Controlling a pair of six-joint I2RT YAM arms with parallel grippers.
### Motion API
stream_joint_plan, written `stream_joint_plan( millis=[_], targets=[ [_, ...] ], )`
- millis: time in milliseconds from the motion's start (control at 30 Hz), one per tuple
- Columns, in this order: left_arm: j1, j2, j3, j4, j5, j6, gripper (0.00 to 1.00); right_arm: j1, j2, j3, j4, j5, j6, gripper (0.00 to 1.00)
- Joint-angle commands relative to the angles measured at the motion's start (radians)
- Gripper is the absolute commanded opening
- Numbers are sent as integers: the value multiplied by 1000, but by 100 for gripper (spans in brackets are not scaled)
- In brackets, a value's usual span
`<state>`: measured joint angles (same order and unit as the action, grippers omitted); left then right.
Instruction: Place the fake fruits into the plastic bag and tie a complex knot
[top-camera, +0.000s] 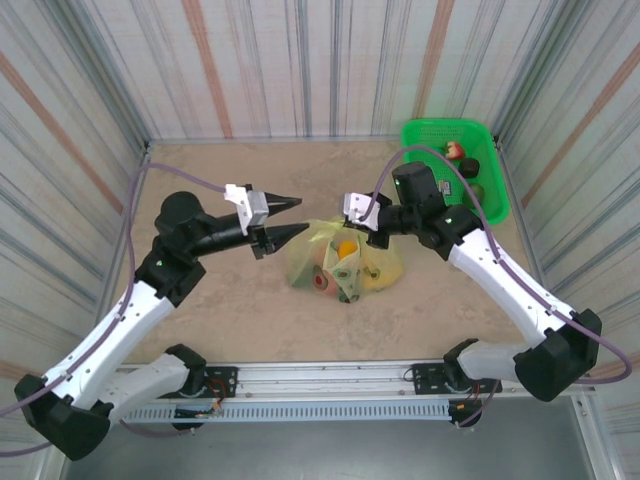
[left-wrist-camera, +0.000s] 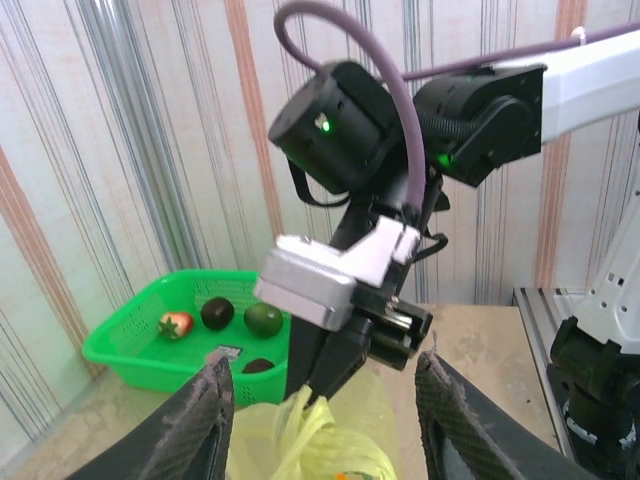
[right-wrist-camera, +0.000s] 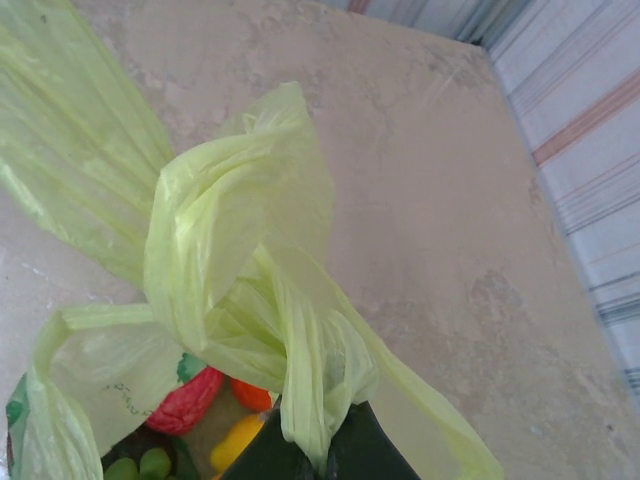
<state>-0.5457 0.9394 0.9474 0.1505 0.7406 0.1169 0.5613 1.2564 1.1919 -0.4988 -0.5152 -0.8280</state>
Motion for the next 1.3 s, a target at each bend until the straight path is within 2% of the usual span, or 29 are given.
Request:
stream_joint_plan(
  millis=[0,100,167,267,400,467,567,800,967,1067,1267],
  targets=[
    [32,-10,25,-4,9,-40,54,15,-12,11,-24,6,-94,0],
    [35,55,57,-48,-160,-35,53,19,-31,10,-6,-7,-113,0],
    [35,146,108,-108,-211,-19,50,24,-47,-2,23,-8,-121,0],
    [34,322,203,-181,-164,-10,45,24,-61,-22,58,-28,-120,0],
    [10,491,269,-220,-4,19,36,14,-59,-29,70,-54,-108,0],
    [-28,505,250,-229,7,96,37,9,-56,-28,73,-60,-99,0],
    [-68,480,176,-211,13,205,43,-3,-49,-25,71,-72,-89,0],
    [-74,463,129,-241,68,305,47,-11,-52,-36,94,-82,-77,0],
    [-74,459,117,-191,70,287,53,-6,-47,-41,109,-85,-63,0],
    [-68,466,111,-129,62,231,53,-2,-46,-43,117,-92,-52,0],
    [-53,480,108,-42,114,147,46,3,-40,-44,111,-86,-45,0]
  ],
)
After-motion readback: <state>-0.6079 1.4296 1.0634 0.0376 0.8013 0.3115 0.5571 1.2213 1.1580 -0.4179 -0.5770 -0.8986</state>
